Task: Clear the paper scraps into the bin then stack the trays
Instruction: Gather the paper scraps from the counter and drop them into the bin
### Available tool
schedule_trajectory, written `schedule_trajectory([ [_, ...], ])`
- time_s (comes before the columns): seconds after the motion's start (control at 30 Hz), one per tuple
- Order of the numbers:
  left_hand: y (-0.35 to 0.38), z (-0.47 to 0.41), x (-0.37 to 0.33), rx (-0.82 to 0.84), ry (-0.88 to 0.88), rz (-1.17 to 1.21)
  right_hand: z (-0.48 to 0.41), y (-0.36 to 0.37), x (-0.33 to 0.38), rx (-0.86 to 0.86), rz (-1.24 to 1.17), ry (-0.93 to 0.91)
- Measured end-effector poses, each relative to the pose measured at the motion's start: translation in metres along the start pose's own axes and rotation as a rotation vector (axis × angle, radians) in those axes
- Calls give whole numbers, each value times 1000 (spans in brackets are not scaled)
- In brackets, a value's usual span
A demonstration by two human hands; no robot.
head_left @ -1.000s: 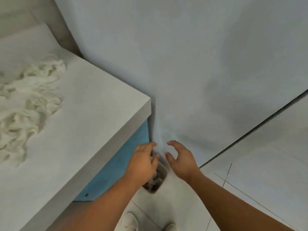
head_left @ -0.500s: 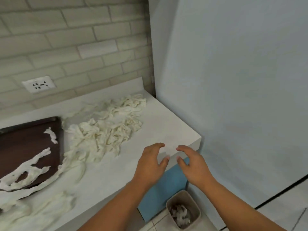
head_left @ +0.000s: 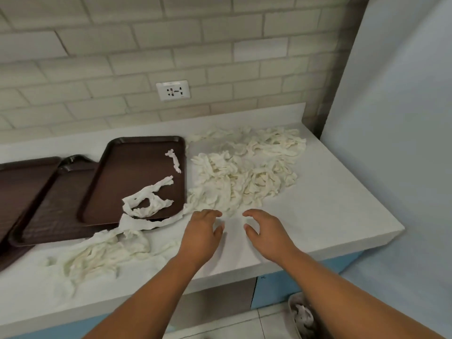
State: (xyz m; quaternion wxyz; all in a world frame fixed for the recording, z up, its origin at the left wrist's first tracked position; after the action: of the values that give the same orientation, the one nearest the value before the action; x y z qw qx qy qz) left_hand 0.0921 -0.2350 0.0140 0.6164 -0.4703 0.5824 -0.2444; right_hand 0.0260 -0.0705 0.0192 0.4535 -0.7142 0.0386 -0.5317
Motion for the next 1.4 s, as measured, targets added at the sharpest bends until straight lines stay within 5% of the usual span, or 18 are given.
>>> schedule_trajectory([
  [0.27,-43,12,82,-100,51,-142,-76,87,45,160,246,-42],
  [0.6,-73,-11,134,-188,-18,-318,-118,110,42,63,340,43],
  [1.13,-56,-44,85,-183,129,-292,-117,9,48,-182,-72,47],
  [1.4,-22,-69,66,71,70,-595,-85,-16,12,-112,-333,193],
])
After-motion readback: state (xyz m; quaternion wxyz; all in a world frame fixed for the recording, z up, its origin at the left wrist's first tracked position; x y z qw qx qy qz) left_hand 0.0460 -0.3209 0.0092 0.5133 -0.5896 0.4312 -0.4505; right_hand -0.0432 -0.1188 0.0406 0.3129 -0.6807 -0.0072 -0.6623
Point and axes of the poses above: each hand's wrist, its own z-axis away from the middle knuckle, its own y-axis out of the palm, x = y × z, the point moved 9 cm from there along -z, towards the middle knuckle, and after that the axes turned 2 degrees about x, right-handed, at the moved point
